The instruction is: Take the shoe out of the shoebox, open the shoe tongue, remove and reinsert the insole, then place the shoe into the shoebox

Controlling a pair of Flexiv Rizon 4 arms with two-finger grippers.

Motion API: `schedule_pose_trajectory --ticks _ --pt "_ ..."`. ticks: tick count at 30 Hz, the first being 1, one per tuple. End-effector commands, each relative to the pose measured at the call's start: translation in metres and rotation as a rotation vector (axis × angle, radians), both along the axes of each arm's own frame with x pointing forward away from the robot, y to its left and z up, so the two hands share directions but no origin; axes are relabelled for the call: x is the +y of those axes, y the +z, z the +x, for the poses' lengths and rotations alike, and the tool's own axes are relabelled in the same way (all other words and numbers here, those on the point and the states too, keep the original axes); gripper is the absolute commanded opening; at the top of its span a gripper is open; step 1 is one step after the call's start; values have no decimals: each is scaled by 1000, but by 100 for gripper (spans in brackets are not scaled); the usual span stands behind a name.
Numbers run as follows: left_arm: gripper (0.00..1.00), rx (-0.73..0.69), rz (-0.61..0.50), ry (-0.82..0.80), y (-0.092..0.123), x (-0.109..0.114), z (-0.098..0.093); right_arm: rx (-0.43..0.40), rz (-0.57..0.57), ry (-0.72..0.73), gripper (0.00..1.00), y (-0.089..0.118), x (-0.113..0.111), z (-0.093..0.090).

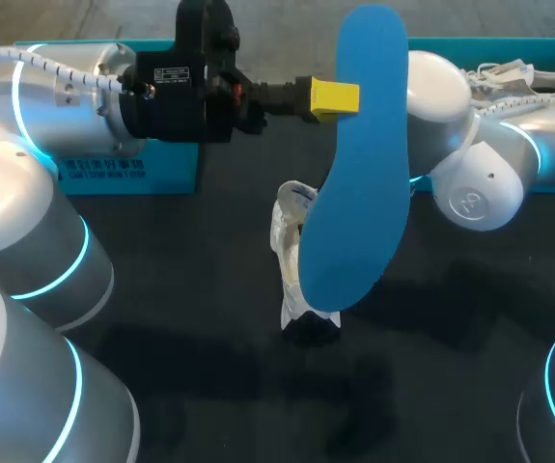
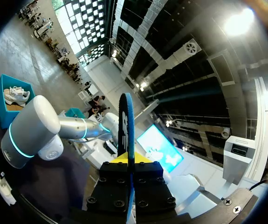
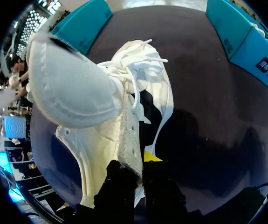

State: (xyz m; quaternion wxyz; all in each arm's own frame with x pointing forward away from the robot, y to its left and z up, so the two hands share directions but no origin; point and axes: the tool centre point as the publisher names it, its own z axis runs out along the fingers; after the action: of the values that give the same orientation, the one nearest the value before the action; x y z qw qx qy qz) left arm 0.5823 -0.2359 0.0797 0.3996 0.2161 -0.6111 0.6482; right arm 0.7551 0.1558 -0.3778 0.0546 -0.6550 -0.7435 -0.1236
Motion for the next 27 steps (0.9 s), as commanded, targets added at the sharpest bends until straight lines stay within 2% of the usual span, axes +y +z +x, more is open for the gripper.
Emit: schedule_pose_trajectory --ticks 1,2,6,14,27 --pt "0 1 0 1 -1 -2 -1 0 34 2 44 -7 -3 -1" --pt "0 1 0 1 -1 -2 -1 -8 49 -1 100 -6 -3 -1" --pt "0 1 0 1 -1 -2 -1 -31 67 -11 100 5 -4 -5" --pt "0 1 0 1 -1 -2 -1 -145 186 -24 100 47 -11 -17" --pt "0 1 0 1 -1 -2 -1 -145 186 -24 100 47 -11 -17"
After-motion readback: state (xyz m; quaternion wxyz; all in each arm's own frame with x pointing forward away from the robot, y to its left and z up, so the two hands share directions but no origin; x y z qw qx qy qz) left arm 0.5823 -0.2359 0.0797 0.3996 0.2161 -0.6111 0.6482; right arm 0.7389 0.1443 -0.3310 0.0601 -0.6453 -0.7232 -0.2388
